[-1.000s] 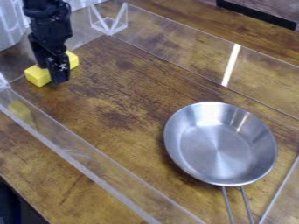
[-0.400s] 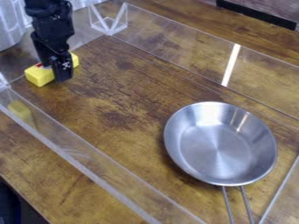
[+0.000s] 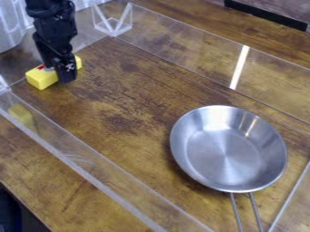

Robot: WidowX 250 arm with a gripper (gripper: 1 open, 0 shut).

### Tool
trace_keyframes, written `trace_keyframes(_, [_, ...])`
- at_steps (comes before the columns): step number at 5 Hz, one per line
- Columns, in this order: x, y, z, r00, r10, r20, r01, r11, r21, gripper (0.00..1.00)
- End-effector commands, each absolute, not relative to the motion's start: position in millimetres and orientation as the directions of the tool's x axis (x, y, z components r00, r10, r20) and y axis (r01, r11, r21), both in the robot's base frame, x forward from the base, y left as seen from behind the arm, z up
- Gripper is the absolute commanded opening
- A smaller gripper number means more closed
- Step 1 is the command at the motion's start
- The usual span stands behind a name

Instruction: Put the yellow object in the silver pan

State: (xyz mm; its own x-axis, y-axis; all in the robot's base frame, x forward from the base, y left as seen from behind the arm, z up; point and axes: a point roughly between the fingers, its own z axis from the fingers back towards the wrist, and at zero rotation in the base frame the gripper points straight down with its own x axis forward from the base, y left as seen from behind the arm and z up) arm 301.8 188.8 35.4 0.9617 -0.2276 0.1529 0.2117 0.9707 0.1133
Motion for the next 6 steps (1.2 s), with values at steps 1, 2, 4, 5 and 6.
trace_keyframes(1, [293,188,24.4,0.965,-0.222,0.141,0.211,0.974,0.088,1.00])
trace_keyframes(2, [292,186,23.0,0.963,-0.225,0.146,0.215,0.973,0.086,1.00])
trace_keyframes(4, [294,184,12.5,0.962,-0.231,0.145,0.221,0.972,0.086,1.00])
trace_keyframes(5, [297,182,3.3,0.962,-0.234,0.139,0.223,0.971,0.086,1.00])
trace_keyframes(6, [299,177,-5.8,0.963,-0.234,0.133,0.224,0.971,0.085,1.00])
